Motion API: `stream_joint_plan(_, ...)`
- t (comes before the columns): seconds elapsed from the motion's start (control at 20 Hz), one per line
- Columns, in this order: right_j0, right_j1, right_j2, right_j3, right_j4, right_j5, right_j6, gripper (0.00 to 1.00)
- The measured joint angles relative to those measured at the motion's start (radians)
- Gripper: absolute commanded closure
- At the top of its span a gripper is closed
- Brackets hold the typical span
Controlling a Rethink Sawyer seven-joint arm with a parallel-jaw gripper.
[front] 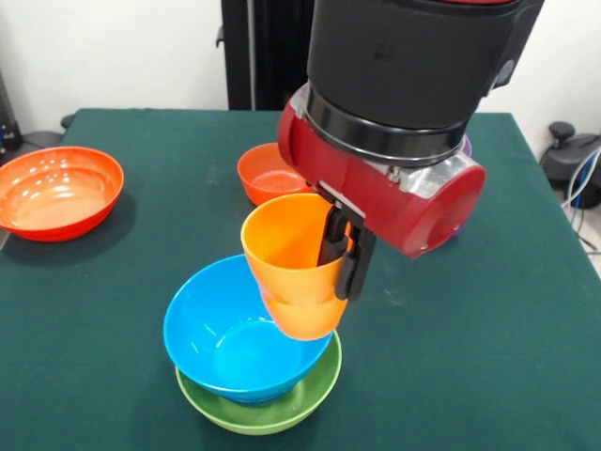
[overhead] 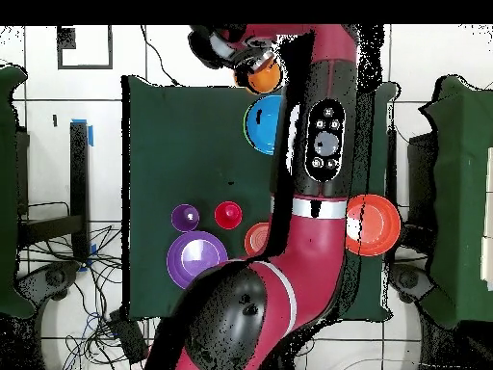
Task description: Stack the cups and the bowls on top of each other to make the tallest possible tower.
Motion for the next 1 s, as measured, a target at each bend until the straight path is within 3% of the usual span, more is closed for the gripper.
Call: stream_joint_plan(1.0, -0.025, -0.071, -0.158, 0.151, 0.141, -0.143, 0.000, 1.00)
